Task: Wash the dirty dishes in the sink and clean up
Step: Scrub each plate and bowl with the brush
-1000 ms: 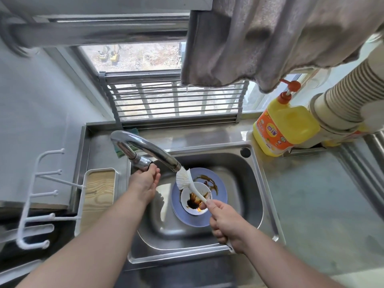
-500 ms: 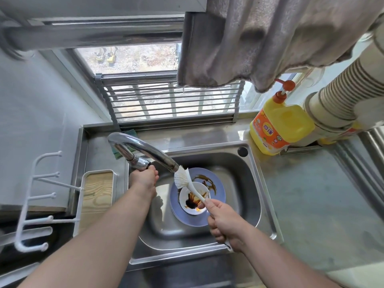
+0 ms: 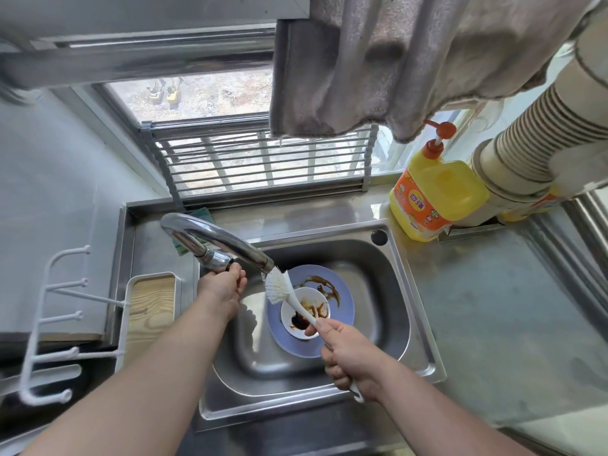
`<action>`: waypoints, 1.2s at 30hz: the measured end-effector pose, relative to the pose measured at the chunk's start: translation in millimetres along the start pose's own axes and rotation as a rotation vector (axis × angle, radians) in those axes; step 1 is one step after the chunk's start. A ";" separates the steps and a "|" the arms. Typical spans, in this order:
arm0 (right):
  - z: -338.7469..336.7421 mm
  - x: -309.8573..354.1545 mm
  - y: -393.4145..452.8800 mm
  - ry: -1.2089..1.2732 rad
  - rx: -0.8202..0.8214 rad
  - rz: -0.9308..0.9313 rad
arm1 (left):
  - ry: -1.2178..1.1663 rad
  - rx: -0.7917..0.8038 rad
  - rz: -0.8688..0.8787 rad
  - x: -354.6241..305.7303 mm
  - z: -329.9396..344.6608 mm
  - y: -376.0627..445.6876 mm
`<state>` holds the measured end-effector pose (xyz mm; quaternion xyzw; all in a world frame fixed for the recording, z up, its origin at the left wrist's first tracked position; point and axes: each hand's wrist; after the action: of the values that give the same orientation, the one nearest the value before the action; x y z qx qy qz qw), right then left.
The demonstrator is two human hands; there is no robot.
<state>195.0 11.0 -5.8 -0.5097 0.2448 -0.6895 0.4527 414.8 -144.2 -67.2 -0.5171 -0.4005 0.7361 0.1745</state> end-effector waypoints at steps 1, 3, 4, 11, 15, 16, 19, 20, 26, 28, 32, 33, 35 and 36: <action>1.8 0.1 1.9 0.004 0.012 0.002 | -0.011 0.020 -0.018 -1.0 -1.5 -0.4; 5.2 1.0 5.9 0.009 0.045 0.003 | -0.034 0.057 -0.051 -2.9 -4.0 -2.4; 6.6 1.5 8.0 0.010 0.059 0.004 | -0.047 0.069 -0.065 -3.0 -5.2 -2.2; 4.9 -8.9 10.2 0.034 0.100 -0.009 | -0.060 0.089 -0.110 -4.0 -7.0 -0.2; 4.9 -6.8 9.1 0.019 0.071 -0.024 | -0.071 0.080 -0.112 -3.8 -6.1 0.6; 5.4 -4.6 9.3 0.020 0.067 -0.031 | -0.068 0.079 -0.107 -3.4 -6.1 1.2; 4.9 -0.4 11.0 0.032 0.053 -0.038 | -0.047 0.058 -0.077 -2.4 -6.1 2.8; 3.5 -0.2 10.8 0.039 0.049 -0.038 | -0.038 0.047 -0.065 -1.5 -5.6 3.7; -8.7 -10.5 4.2 0.059 0.050 -0.031 | -0.012 -0.006 -0.025 0.0 -0.4 3.2; -11.7 -14.5 0.2 0.049 0.059 -0.022 | 0.000 -0.009 -0.030 -0.8 -0.3 3.0; -18.1 -22.9 -10.2 0.050 0.069 -0.013 | 0.005 -0.017 -0.040 -1.0 1.1 0.6; -18.8 -24.1 -11.9 0.054 0.069 -0.013 | -0.001 -0.017 -0.046 -1.1 2.1 -0.1; -18.3 -23.9 -12.8 0.069 0.068 -0.013 | -0.031 -0.011 -0.070 -2.2 3.1 0.1; -17.1 -22.4 -12.0 0.078 0.069 -0.013 | -0.046 -0.006 -0.087 -2.9 3.4 0.9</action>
<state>176.3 34.0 -13.2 -0.4683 0.2351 -0.7196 0.4556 413.1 -148.1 -65.6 -0.4828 -0.4287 0.7382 0.1956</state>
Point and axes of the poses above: each hand's wrist, its own y-axis towards the middle knuckle, its own z-axis out of the palm, x = y × z, and after that the axes turned 12 degrees about x, right-handed
